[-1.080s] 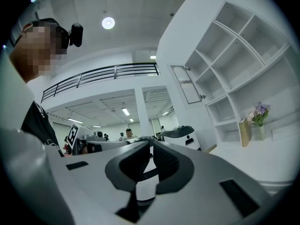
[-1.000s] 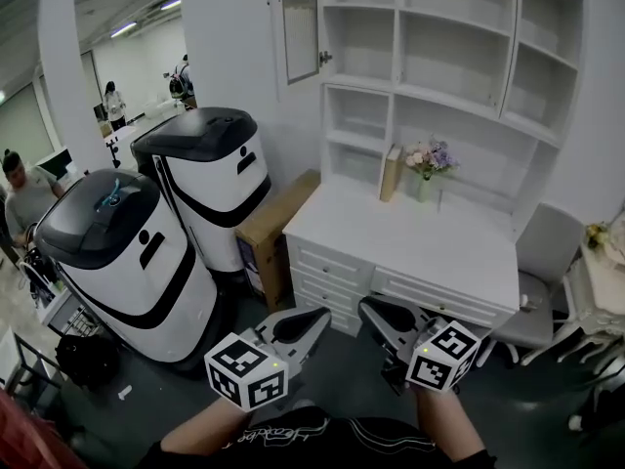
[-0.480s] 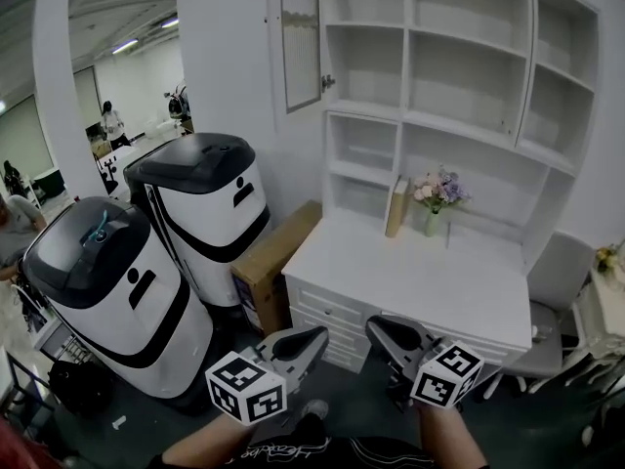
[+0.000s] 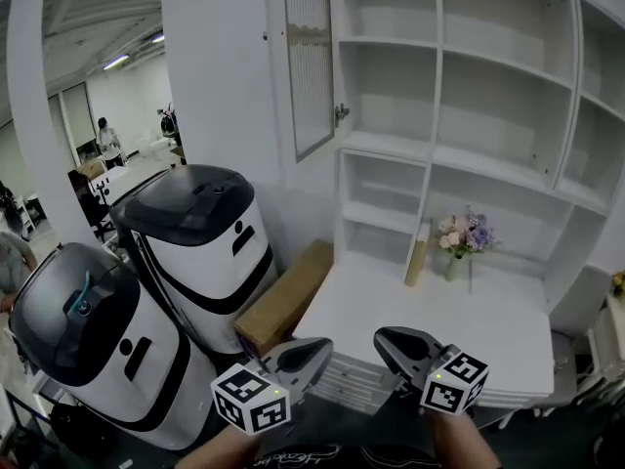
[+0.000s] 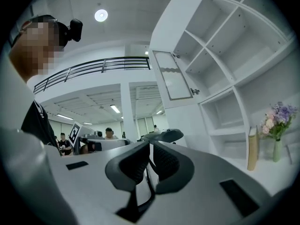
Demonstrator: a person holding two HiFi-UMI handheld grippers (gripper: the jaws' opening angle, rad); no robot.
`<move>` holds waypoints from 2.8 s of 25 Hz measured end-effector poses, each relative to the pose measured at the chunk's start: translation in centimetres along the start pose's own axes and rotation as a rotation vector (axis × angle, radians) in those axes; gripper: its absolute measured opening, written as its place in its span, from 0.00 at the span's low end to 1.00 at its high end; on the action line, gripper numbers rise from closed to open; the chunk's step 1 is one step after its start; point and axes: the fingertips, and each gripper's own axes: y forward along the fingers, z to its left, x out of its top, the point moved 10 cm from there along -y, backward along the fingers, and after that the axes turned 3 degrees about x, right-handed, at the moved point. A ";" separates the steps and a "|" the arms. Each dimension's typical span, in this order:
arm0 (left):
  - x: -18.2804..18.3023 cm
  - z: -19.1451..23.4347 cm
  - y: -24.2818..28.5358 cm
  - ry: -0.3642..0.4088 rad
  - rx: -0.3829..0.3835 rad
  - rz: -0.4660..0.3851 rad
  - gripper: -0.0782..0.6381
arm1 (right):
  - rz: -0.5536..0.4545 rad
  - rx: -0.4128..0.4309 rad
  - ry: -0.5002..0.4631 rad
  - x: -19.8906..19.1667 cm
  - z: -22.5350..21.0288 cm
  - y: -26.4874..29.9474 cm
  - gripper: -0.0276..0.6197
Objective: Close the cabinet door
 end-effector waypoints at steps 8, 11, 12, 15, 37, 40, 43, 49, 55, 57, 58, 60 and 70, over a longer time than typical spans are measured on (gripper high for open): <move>4.4 9.5 2.7 0.003 -0.055 -0.055 0.14 | 0.026 -0.049 -0.097 3.5 -4.6 7.3 0.13; 5.5 11.3 3.4 0.029 -0.069 -0.072 0.14 | 0.027 -0.057 -0.091 4.0 -6.0 8.4 0.13; 5.8 11.8 3.7 0.032 -0.077 -0.080 0.14 | 0.025 -0.052 -0.088 4.4 -6.3 8.7 0.13; 7.1 13.0 4.1 0.035 -0.087 -0.102 0.14 | 0.019 -0.028 -0.122 5.4 -7.0 9.4 0.13; 30.3 21.3 5.6 0.268 0.027 -0.514 0.34 | 0.062 0.112 -0.222 12.2 -15.4 15.9 0.13; 33.5 22.4 6.5 0.245 -0.015 -0.541 0.35 | 0.064 0.126 -0.249 12.9 -15.7 16.5 0.13; 36.1 23.9 7.5 0.204 -0.042 -0.557 0.35 | 0.085 0.134 -0.250 12.3 -16.1 16.9 0.13; 41.0 26.0 10.7 0.070 -0.245 -0.616 0.35 | 0.120 0.146 -0.252 12.0 -17.2 17.8 0.13; 44.2 26.5 13.1 0.054 -0.359 -0.658 0.35 | 0.137 0.119 -0.249 12.1 -18.1 17.1 0.13; 44.4 26.5 13.6 0.030 -0.435 -0.682 0.35 | 0.132 0.108 -0.256 11.8 -18.3 16.7 0.13; 44.5 26.6 13.8 0.016 -0.473 -0.694 0.35 | 0.129 0.107 -0.260 11.7 -18.3 16.5 0.13; 44.6 26.9 14.2 -0.011 -0.538 -0.711 0.35 | 0.123 0.110 -0.266 11.4 -18.1 16.2 0.13; 45.5 27.1 15.6 -0.092 -0.724 -0.722 0.30 | 0.149 0.039 -0.292 11.5 -19.0 15.2 0.13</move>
